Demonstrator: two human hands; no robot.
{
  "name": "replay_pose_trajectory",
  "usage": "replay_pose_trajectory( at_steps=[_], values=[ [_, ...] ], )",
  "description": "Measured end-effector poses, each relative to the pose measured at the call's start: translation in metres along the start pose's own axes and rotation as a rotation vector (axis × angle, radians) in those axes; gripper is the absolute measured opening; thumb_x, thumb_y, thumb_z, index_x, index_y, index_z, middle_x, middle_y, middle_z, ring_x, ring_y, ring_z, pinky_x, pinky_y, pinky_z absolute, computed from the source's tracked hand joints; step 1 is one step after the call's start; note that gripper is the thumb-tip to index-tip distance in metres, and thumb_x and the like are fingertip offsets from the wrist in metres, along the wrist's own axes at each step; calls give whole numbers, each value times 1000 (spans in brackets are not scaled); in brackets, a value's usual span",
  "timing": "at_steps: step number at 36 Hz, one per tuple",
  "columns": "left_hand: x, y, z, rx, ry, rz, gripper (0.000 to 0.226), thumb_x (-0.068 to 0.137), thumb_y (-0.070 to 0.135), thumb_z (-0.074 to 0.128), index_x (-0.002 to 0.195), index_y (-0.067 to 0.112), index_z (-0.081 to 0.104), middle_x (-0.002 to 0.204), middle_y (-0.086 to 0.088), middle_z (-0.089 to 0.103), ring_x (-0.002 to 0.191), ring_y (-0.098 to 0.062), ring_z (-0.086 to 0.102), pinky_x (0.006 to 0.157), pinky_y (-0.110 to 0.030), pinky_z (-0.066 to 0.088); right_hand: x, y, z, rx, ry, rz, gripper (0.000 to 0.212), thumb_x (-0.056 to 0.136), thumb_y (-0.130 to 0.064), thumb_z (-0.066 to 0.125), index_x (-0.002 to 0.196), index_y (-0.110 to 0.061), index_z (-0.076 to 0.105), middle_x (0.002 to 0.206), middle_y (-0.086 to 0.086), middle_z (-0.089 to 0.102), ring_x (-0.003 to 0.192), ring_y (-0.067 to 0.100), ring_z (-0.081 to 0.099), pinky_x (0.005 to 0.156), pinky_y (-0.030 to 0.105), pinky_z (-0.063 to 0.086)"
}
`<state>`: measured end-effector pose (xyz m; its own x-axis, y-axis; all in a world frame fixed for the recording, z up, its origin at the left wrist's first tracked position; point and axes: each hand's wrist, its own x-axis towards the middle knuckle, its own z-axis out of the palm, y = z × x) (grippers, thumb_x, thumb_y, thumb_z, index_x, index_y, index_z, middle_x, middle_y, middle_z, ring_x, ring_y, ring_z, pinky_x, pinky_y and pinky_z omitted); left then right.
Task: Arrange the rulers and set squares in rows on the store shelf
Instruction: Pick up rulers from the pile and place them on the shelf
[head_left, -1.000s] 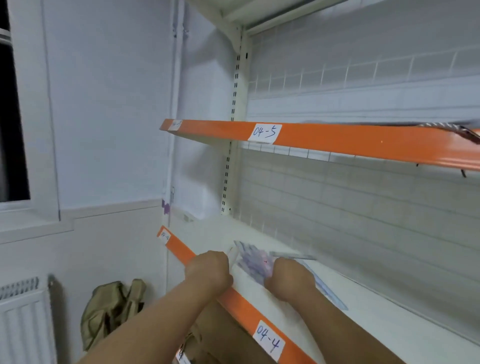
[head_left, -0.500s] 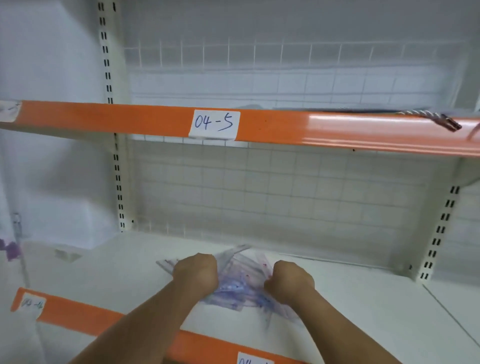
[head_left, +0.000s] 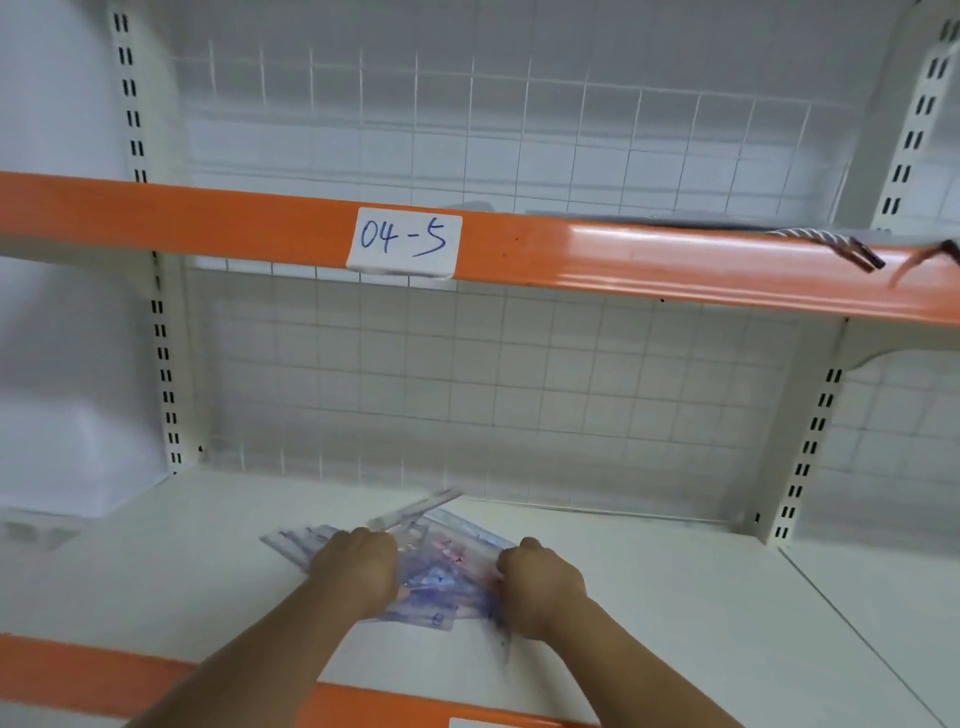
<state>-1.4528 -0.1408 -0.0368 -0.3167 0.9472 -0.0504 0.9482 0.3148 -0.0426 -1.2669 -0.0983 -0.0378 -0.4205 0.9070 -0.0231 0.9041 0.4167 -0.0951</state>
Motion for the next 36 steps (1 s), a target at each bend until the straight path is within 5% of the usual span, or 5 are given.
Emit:
replay_pose_trajectory(
  at_steps=[15, 23, 28, 32, 36],
  values=[
    [-13, -73, 21, -59, 3, -134, 36, 96, 25, 43, 131, 16, 48, 135, -4, 52, 123, -19, 51, 100, -27, 41, -15, 41, 12, 127, 7, -25, 29, 91, -27, 49, 115, -18, 63, 118, 5, 60, 106, 22, 57, 85, 30, 49],
    [-20, -87, 34, -102, 15, -113, 30, 97, 35, 41, 119, 19, 52, 124, -1, 55, 113, -16, 55, 93, -27, 45, -12, 47, 15, 158, -2, -45, 29, 90, -22, 51, 118, -20, 61, 123, 5, 58, 110, 23, 56, 87, 26, 45],
    [-14, -78, 24, -215, 124, -138, 23, 96, 20, 42, 111, 14, 59, 114, -1, 60, 108, -17, 58, 87, -25, 44, -1, 37, 4, 161, 6, -40, 45, 89, -38, 56, 131, -20, 52, 126, 7, 54, 112, 23, 53, 91, 28, 45],
    [-6, -66, 14, -277, 157, -60, 19, 90, 14, 48, 91, 22, 66, 93, 0, 59, 98, -20, 61, 77, -26, 46, 9, 19, 0, 185, 57, -82, 37, 93, -33, 51, 126, -19, 57, 123, 8, 55, 111, 24, 52, 91, 28, 45],
    [-1, -52, 7, -253, 82, 22, 47, 86, 8, 54, 125, 34, 60, 120, -2, 56, 113, -18, 53, 94, -29, 48, 12, -1, 7, 161, 74, -154, 34, 94, -29, 48, 126, -20, 59, 125, 11, 52, 119, 28, 45, 95, 29, 40]
  ],
)
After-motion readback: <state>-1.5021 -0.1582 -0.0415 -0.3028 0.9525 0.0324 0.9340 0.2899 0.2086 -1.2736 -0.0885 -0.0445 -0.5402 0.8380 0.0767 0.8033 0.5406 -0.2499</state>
